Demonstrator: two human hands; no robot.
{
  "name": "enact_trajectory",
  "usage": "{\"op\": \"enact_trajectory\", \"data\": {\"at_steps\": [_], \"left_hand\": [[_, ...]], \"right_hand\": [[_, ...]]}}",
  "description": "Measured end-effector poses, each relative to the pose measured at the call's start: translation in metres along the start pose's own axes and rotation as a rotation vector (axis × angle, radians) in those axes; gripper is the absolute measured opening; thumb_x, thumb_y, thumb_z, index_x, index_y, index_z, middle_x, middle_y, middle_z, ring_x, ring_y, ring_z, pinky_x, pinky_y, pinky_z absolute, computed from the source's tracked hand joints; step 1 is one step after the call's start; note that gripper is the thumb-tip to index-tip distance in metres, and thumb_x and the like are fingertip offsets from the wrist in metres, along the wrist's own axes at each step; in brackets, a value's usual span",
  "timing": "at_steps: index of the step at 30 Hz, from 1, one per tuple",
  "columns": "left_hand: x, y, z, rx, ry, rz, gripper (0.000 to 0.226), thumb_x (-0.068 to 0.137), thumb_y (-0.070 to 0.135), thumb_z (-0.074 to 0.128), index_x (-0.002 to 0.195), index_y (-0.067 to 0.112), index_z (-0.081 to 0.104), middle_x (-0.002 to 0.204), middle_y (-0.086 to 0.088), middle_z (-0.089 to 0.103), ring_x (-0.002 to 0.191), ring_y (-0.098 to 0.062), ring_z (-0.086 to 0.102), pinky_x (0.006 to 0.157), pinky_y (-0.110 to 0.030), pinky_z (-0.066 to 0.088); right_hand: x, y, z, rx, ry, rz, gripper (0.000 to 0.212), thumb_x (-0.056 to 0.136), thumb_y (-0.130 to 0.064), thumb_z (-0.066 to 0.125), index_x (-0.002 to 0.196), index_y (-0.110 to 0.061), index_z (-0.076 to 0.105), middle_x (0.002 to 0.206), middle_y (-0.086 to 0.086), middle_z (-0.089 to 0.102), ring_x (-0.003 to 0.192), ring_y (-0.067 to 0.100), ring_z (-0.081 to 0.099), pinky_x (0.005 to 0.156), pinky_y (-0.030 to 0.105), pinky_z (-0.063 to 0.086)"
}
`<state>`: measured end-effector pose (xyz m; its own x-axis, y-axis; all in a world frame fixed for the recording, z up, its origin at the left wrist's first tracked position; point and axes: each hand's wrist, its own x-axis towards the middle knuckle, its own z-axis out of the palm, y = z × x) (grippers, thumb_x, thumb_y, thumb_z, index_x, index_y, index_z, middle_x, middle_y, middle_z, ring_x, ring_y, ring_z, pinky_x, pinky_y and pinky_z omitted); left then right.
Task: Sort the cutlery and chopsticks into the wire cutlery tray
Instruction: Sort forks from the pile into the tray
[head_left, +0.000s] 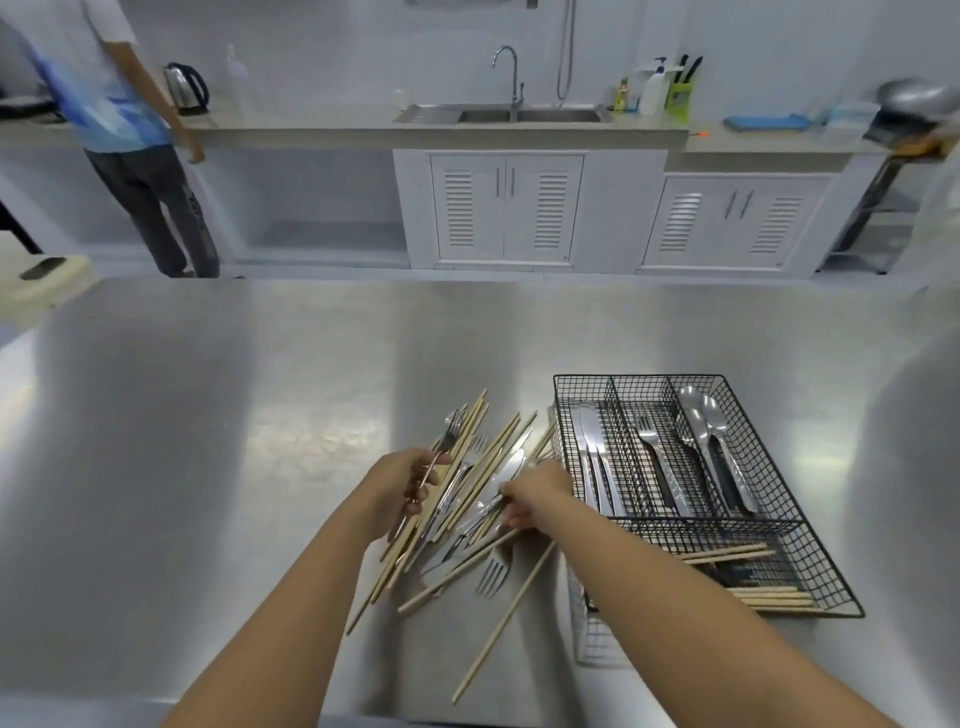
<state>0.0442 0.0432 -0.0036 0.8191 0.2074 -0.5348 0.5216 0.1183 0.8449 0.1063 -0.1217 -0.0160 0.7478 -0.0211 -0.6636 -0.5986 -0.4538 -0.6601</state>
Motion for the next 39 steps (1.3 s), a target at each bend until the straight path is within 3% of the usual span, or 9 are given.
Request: {"op": "enact_trajectory", "data": {"at_steps": [5, 8, 11, 15, 20, 23, 26, 30, 39], "left_hand": [[0.004, -0.001, 0.004, -0.011, -0.046, 0.029, 0.024, 0.099, 0.01, 0.039, 0.099, 0.005, 0.063, 0.073, -0.004, 0.047, 0.058, -0.012, 0.043, 0.05, -0.02, 0.04], [0.006, -0.001, 0.009, -0.06, -0.059, 0.023, 0.018, 0.099, 0.01, 0.042, 0.096, 0.004, 0.059, 0.081, -0.01, 0.054, 0.068, -0.02, 0.055, 0.057, -0.027, 0.05], [0.006, 0.002, 0.017, -0.076, -0.108, -0.005, 0.016, 0.1, 0.014, 0.041, 0.096, 0.007, 0.055, 0.086, -0.011, 0.062, 0.07, -0.024, 0.06, 0.063, -0.034, 0.052], [0.002, 0.005, 0.03, -0.103, -0.206, -0.021, 0.025, 0.099, 0.019, 0.04, 0.087, 0.01, 0.06, 0.067, -0.006, 0.059, 0.051, -0.015, 0.053, 0.05, -0.024, 0.046], [0.002, 0.003, 0.03, -0.059, -0.274, 0.029, 0.018, 0.095, 0.012, 0.051, 0.09, 0.004, 0.066, 0.066, -0.007, 0.064, 0.054, -0.019, 0.057, 0.051, -0.026, 0.049], [0.005, 0.002, 0.025, -0.095, -0.21, 0.001, 0.009, 0.095, 0.011, 0.053, 0.093, 0.005, 0.059, 0.083, -0.011, 0.068, 0.064, -0.024, 0.065, 0.055, -0.032, 0.058], [0.006, 0.002, 0.018, -0.118, -0.135, -0.017, 0.008, 0.095, 0.015, 0.052, 0.098, 0.007, 0.055, 0.103, -0.014, 0.07, 0.072, -0.028, 0.07, 0.057, -0.033, 0.059], [0.005, 0.002, 0.015, -0.141, -0.089, -0.016, 0.012, 0.096, 0.018, 0.05, 0.104, 0.01, 0.055, 0.102, -0.012, 0.07, 0.076, -0.029, 0.068, 0.063, -0.034, 0.057], [0.004, 0.002, 0.01, -0.159, -0.095, -0.003, 0.011, 0.099, 0.011, 0.042, 0.103, 0.01, 0.053, 0.111, -0.018, 0.066, 0.076, -0.029, 0.066, 0.07, -0.037, 0.055]], "right_hand": [[0.003, -0.003, 0.001, 0.129, 0.014, -0.048, 0.024, 0.088, -0.005, 0.063, 0.109, 0.004, 0.055, 0.063, 0.016, 0.062, 0.037, 0.02, 0.058, 0.039, 0.027, 0.051], [-0.009, -0.007, 0.002, 0.117, -0.071, -0.153, 0.014, 0.09, -0.012, 0.063, 0.089, 0.001, 0.059, 0.063, 0.013, 0.061, 0.038, 0.018, 0.054, 0.037, 0.022, 0.045], [-0.023, -0.009, 0.004, 0.108, -0.304, -0.265, 0.011, 0.093, -0.012, 0.056, 0.091, -0.002, 0.059, 0.061, 0.009, 0.06, 0.036, 0.014, 0.052, 0.035, 0.02, 0.041], [-0.029, -0.008, 0.005, -0.049, -0.368, -0.342, 0.015, 0.096, -0.017, 0.054, 0.087, -0.006, 0.057, 0.061, 0.008, 0.06, 0.037, 0.012, 0.054, 0.037, 0.02, 0.044], [-0.03, -0.006, 0.003, -0.206, -0.366, -0.415, 0.012, 0.096, -0.016, 0.051, 0.087, -0.011, 0.058, 0.063, 0.006, 0.062, 0.042, 0.014, 0.055, 0.042, 0.027, 0.048], [-0.033, -0.005, -0.004, -0.289, -0.314, -0.4, 0.018, 0.089, -0.026, 0.063, 0.085, -0.008, 0.061, 0.069, 0.009, 0.067, 0.044, 0.016, 0.06, 0.046, 0.028, 0.053], [-0.039, -0.005, -0.018, -0.668, -0.258, -0.296, 0.034, 0.084, -0.031, 0.07, 0.088, 0.002, 0.061, 0.073, 0.014, 0.068, 0.06, 0.026, 0.069, 0.063, 0.033, 0.06], [-0.047, 0.007, -0.019, -1.058, -0.305, -0.153, 0.045, 0.08, -0.045, 0.07, 0.085, -0.001, 0.061, 0.061, 0.01, 0.063, 0.058, 0.024, 0.064, 0.079, 0.035, 0.059], [-0.03, 0.016, -0.021, -0.669, -0.346, -0.03, 0.015, 0.091, -0.012, 0.059, 0.081, -0.001, 0.054, 0.062, 0.009, 0.057, 0.048, 0.016, 0.055, 0.048, 0.023, 0.05]]}}
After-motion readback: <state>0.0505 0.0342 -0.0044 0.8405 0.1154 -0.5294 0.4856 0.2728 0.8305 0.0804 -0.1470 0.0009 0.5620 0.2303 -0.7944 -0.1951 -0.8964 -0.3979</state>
